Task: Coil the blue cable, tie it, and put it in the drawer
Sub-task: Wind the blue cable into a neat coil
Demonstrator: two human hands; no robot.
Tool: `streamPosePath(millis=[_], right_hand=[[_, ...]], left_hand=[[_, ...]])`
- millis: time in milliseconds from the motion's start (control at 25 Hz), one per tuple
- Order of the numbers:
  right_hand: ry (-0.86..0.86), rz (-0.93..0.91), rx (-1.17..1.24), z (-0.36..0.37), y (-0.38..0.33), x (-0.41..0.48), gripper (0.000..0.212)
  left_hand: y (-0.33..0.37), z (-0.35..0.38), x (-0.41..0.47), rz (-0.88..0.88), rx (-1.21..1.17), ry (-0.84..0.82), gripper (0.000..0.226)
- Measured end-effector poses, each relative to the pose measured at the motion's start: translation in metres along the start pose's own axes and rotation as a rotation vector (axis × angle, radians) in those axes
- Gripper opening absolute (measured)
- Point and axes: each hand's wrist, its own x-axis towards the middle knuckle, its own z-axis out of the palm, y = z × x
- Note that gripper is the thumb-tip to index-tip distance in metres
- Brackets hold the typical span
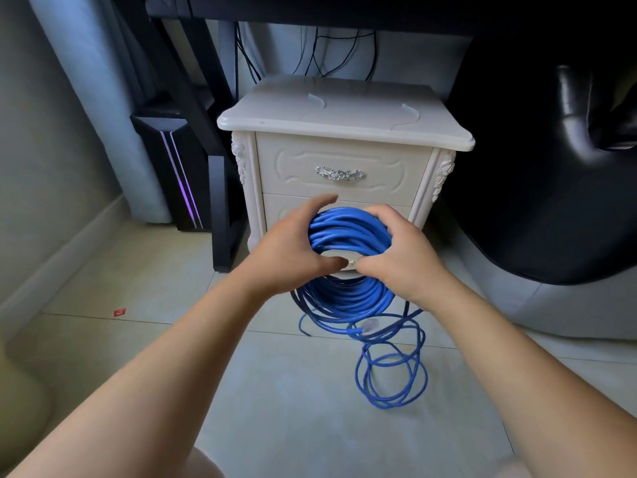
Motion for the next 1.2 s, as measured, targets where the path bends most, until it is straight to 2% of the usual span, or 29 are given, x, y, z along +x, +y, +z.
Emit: streamPosePath(millis=[120,160,400,560,720,800,920,1000,1080,1200], right_hand=[[0.01,-0.02,0.003,0.0,-0.003,0.0,0.05],[0.002,-0.004,0.017,-0.001,-0.004,0.001,0.05],[-0.111,0.154,0.26,-0.009,0.004,0.003,0.067],[-0.093,0.229,0.354,-0.005,0.009,0.0,0.069],[-0.088,0.259,0.637,-0.001,0.006,-0.001,0.071],[-0.109,0.268,0.776,0.004,0.004,-0.003,0.072],[-0.15,0.245,0.858,0.006,0.001,-0.003,0.092],[-0.122,0.245,0.839,0.008,0.002,-0.001,0.08],[-0.007,0.287,0.743,0.012,0.004,0.002,0.065],[0.227,0.348,0.656,0.013,0.007,0.01,0.037]], left_hand=[[0.003,0.006,0.001,-0.08,-0.023,0.131,0.019],[0.004,0.008,0.002,-0.098,-0.042,0.163,0.014],[0.001,0.008,0.007,-0.239,-0.347,0.258,0.012],[0.001,0.005,0.009,-0.354,-0.578,0.365,0.014],[0.005,0.005,0.007,-0.433,-0.749,0.424,0.014],[0.008,0.006,0.005,-0.451,-0.802,0.449,0.012],[0.011,0.007,0.004,-0.449,-0.772,0.485,0.011],[0.015,0.009,0.002,-0.434,-0.734,0.504,0.013],[0.021,0.011,-0.002,-0.409,-0.682,0.481,0.016],[0.029,0.008,-0.004,-0.34,-0.635,0.312,0.016]])
